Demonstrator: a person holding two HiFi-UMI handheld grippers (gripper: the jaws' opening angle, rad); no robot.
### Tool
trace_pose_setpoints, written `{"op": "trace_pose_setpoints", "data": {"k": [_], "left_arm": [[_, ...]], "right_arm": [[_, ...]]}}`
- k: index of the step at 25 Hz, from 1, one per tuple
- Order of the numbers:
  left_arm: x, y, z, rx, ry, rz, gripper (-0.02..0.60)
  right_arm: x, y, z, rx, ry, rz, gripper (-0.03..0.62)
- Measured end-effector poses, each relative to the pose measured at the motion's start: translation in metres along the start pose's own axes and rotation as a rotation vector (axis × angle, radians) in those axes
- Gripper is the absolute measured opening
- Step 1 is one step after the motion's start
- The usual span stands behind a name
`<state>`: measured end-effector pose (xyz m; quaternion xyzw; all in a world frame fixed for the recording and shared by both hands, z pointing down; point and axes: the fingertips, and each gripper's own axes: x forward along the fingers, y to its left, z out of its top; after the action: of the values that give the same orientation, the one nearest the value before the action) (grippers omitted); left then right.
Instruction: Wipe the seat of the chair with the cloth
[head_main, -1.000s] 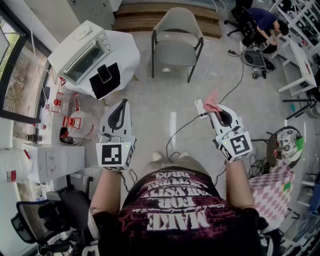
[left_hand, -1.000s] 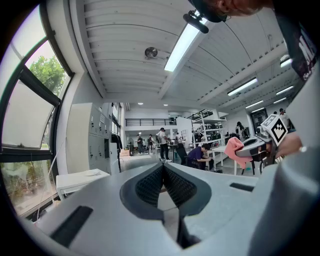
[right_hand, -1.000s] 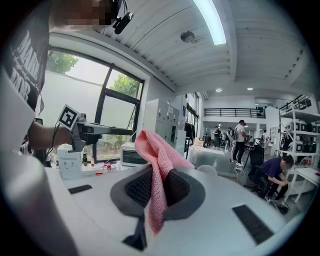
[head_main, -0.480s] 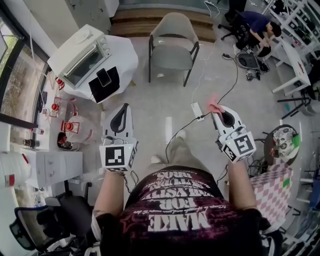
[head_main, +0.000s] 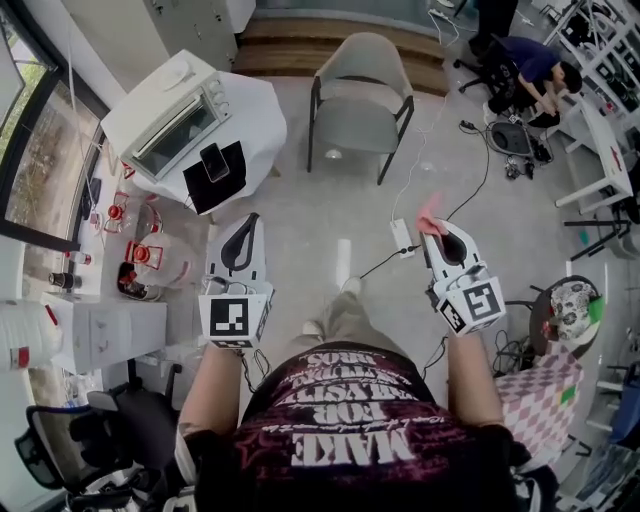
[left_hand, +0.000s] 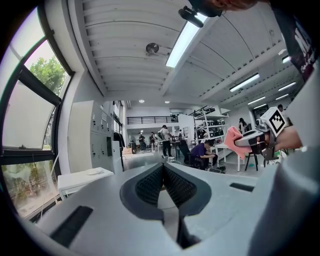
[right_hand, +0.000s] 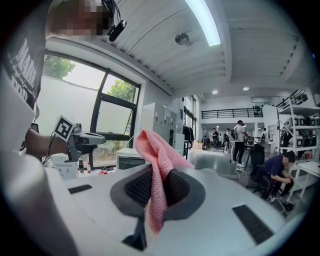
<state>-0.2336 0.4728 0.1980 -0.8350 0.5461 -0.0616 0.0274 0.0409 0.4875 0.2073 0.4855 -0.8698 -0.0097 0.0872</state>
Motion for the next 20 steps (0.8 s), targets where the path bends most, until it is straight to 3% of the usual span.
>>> {"op": "trace_pose_setpoints", "data": {"k": [10,20], "left_arm": [[0.092,0.005,0.011,0.033,0.004,-0.027,0.006],[0.175,-0.003,0.022,0.004,0.011,-0.020,0.006]], "right_arm": [[0.060,-0.064,-0.017,0.055,0.015,0.010,0.031],[0.098,-0.130,-0.021,0.057,0.029,0.050,0.031]]}}
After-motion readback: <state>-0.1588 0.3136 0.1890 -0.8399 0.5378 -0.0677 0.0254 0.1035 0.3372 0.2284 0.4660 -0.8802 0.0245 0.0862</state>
